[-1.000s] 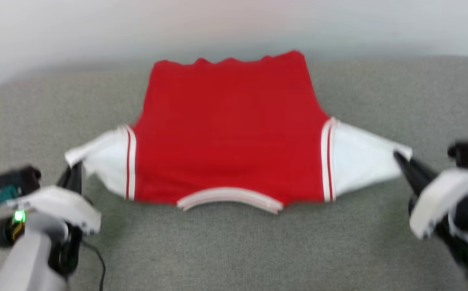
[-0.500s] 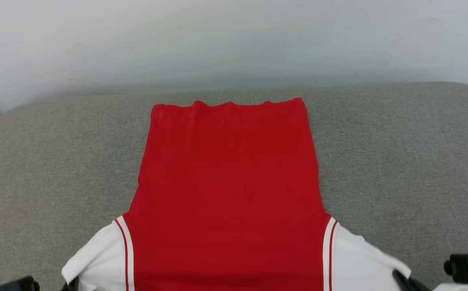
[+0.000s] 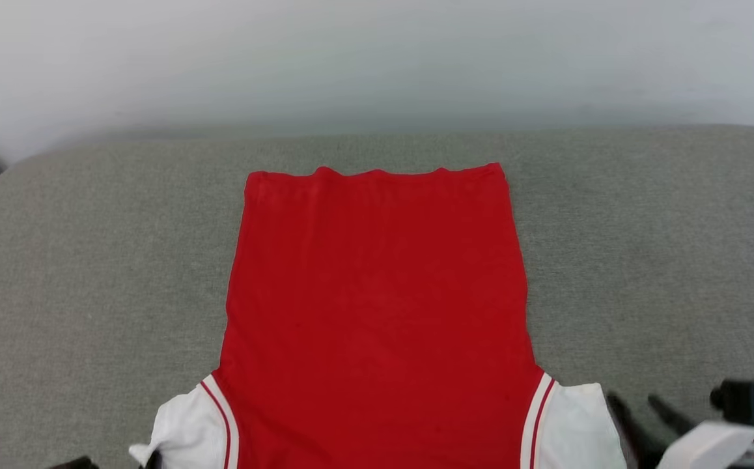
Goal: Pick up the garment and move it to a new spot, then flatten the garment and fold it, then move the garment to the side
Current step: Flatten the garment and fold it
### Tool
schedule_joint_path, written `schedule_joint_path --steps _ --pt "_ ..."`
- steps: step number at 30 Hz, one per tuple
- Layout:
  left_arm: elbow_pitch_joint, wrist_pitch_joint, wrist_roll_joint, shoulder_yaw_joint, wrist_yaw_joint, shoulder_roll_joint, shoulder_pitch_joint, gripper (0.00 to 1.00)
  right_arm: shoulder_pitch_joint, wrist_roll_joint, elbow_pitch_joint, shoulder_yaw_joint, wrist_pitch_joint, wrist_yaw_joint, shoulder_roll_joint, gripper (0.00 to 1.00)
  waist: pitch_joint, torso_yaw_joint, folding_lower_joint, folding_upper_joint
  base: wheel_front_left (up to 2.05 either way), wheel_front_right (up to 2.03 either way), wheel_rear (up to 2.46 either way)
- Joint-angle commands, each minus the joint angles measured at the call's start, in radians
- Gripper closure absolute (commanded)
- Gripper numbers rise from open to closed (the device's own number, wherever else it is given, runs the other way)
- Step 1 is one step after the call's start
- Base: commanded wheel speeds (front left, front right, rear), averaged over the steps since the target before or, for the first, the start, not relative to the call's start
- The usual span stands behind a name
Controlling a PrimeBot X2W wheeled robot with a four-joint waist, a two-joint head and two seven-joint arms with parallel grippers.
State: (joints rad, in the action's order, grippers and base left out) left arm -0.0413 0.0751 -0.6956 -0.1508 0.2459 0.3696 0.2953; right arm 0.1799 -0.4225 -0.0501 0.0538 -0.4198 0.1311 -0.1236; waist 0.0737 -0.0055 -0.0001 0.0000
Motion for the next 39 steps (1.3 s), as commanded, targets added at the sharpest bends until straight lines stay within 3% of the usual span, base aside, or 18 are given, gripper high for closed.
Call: schedule_joint_path --steps 1,5,10,16,22,30,37,38,39 --pt "-0.004 -0.01 0.007 -0.002 -0.009 -0.004 -0.033 1.0 -0.047 0.001 0.004 0.006 0.02 -0.001 -0.003 0.0 0.024 0.016 0.0001 0.0 0.0 0.0 0.0" --pt "-0.011 -0.048 0.016 -0.02 -0.037 -0.022 -0.098 1.0 -0.223 0.026 0.061 0.034 0.061 -0.001 -0.024 0.0 0.086 0.052 0.0001 0.0 0.0 0.0 0.0" --pt "-0.027 -0.076 0.036 -0.058 -0.073 -0.042 -0.19 1.0 -0.495 0.031 0.203 0.029 0.028 -0.001 -0.08 0.0 0.171 0.121 0.0001 0.0 0.0 0.0 0.0" --pt "-0.06 -0.093 0.063 -0.094 -0.098 -0.059 -0.273 1.0 -0.758 0.021 0.395 0.026 -0.09 -0.001 -0.114 0.0 0.259 0.192 0.0001 0.0 0.0 0.0 0.0" --pt "-0.094 -0.106 0.085 -0.144 -0.129 -0.084 -0.357 1.0 -1.017 0.098 0.607 0.069 -0.265 -0.001 -0.154 0.0 0.368 0.283 0.0001 0.0 0.0 0.0 0.0" --pt "-0.097 -0.132 0.098 -0.18 -0.157 -0.11 -0.42 1.0 -1.226 0.226 0.765 0.184 -0.43 -0.001 -0.13 0.0 0.452 0.338 0.0001 0.0 0.0 0.0 0.0" --pt "-0.088 -0.144 0.099 -0.186 -0.165 -0.114 -0.437 1.0 -1.223 0.357 0.868 0.264 -0.596 -0.001 -0.085 0.0 0.477 0.339 0.0001 0.0 0.0 0.0 0.0" --pt "-0.084 -0.146 0.098 -0.186 -0.165 -0.114 -0.439 1.0 -1.217 0.372 0.874 0.275 -0.617 -0.001 -0.079 0.19 0.478 0.338 0.0001 0.0 0.0 0.0 0.0" --pt "-0.081 -0.148 0.097 -0.187 -0.167 -0.114 -0.442 1.0 -1.213 0.383 0.872 0.284 -0.627 -0.001 -0.071 0.68 0.479 0.338 0.0001 0.0 0.0 0.0 0.0"
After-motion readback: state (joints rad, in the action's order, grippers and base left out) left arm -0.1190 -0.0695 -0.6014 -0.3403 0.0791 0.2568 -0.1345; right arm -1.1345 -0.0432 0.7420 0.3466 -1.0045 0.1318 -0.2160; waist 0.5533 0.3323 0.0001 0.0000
